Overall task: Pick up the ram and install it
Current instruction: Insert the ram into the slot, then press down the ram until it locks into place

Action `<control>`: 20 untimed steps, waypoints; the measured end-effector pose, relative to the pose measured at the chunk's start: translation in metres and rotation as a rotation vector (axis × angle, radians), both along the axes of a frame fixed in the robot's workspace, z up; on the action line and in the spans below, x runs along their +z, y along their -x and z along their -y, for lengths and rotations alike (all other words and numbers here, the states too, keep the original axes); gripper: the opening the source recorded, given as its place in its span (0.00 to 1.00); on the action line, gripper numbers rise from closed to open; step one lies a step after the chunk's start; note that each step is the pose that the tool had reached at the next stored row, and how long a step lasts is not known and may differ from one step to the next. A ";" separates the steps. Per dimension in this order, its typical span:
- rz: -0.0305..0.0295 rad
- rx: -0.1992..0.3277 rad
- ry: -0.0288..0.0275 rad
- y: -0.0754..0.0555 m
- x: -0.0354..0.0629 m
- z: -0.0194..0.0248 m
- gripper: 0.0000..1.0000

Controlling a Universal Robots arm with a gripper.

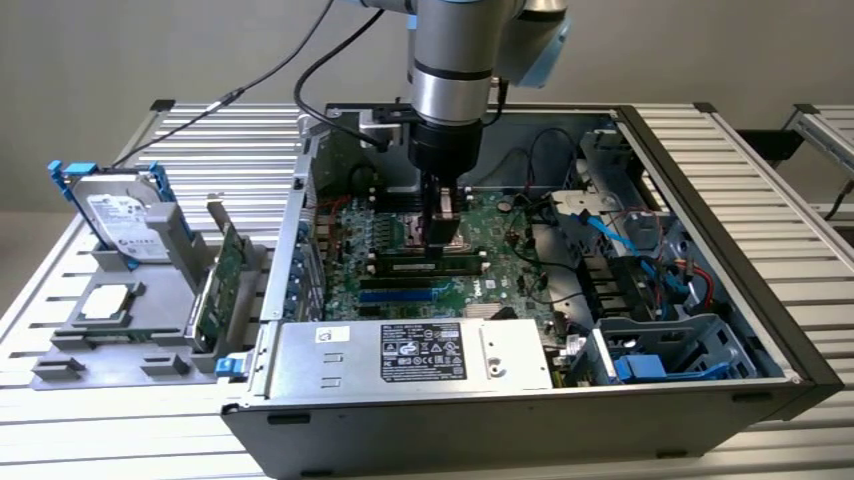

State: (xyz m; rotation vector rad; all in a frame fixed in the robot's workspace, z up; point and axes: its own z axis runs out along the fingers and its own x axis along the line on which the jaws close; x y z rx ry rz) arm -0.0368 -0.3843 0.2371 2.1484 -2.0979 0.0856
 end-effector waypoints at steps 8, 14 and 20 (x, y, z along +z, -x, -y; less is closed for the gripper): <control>0.0000 0.000 0.0001 0.000 0.0000 0.0000 0.11; 0.0000 0.000 0.0001 0.000 0.0000 0.0000 0.11; 0.0000 0.000 0.0001 0.000 -0.0003 0.0000 0.11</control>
